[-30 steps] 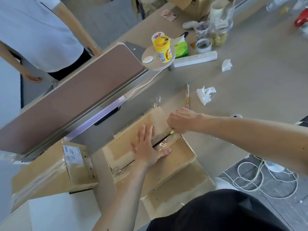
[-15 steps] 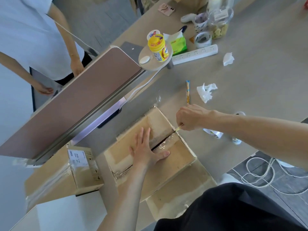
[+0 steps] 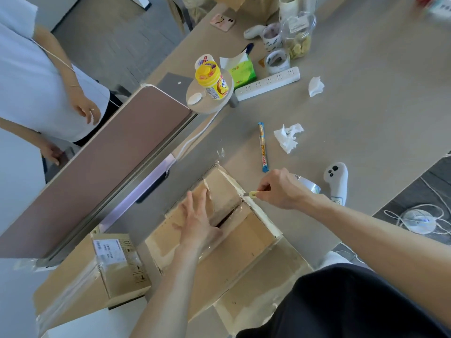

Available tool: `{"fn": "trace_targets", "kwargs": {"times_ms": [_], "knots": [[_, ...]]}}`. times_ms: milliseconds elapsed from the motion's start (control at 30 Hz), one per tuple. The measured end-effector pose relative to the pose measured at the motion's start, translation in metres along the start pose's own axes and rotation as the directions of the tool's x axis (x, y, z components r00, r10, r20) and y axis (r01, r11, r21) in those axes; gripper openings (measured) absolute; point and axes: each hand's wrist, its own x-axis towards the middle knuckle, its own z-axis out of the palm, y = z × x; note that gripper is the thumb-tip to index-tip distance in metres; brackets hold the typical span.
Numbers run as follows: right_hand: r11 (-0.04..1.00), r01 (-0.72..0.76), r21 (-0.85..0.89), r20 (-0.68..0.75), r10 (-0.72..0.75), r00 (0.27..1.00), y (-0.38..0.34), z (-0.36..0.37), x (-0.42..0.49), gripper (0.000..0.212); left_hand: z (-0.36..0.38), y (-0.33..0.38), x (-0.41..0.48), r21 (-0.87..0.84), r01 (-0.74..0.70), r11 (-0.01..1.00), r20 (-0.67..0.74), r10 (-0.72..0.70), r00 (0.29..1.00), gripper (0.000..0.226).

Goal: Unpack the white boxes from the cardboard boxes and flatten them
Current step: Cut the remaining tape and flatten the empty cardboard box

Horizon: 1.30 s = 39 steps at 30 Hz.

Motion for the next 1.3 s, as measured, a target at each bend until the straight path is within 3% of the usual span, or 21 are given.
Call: {"fn": "trace_targets", "kwargs": {"times_ms": [133,433,867,1300], "knots": [[0.988,-0.057,0.144,-0.080,0.069,0.994,0.003,-0.008,0.002,0.020,0.007,0.001,0.006,0.094,-0.004,0.996,-0.077,0.011,0.997,0.111],[0.939,-0.131,0.319,0.060,0.118,0.991,0.004,0.022,0.003,0.019,-0.009,-0.003,0.004,0.080,-0.068,0.994,-0.033,0.071,0.997,0.108],[0.920,-0.131,0.370,0.055,0.119,0.991,0.003,0.029,0.001,0.019,-0.014,0.000,-0.002,0.078,-0.091,0.993,-0.029,0.094,0.995,0.109],[0.942,-0.177,0.285,0.224,0.114,0.968,-0.001,0.012,-0.001,0.034,-0.012,0.003,-0.003,0.151,-0.080,0.985,-0.036,0.086,0.996,0.109]]}}
